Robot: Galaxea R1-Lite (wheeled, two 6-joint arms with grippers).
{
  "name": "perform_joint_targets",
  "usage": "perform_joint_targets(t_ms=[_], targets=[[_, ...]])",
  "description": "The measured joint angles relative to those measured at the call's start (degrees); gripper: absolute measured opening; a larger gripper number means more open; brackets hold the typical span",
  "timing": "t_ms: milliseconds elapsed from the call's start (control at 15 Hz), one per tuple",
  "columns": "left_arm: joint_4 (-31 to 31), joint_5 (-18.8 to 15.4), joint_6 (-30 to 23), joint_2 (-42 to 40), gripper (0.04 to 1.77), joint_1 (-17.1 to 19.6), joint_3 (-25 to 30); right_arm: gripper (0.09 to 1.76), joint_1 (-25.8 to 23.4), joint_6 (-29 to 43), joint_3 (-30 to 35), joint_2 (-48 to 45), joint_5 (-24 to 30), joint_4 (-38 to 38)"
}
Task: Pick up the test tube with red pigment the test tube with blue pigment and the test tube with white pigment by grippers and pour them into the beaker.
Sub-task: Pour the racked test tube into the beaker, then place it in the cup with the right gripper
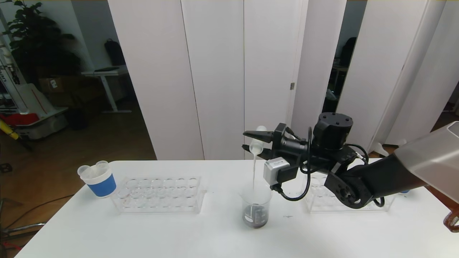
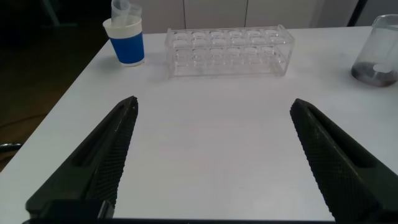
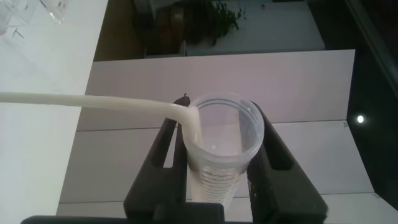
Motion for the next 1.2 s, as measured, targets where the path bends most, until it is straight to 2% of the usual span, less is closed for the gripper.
perform_joint_targets(t_ms=[1200], targets=[[0.0,0.0,0.0,0.0,1.75,0.0,0.0,0.61,-0.7,-4.2,-0.1,0.0,0.0,0.0]])
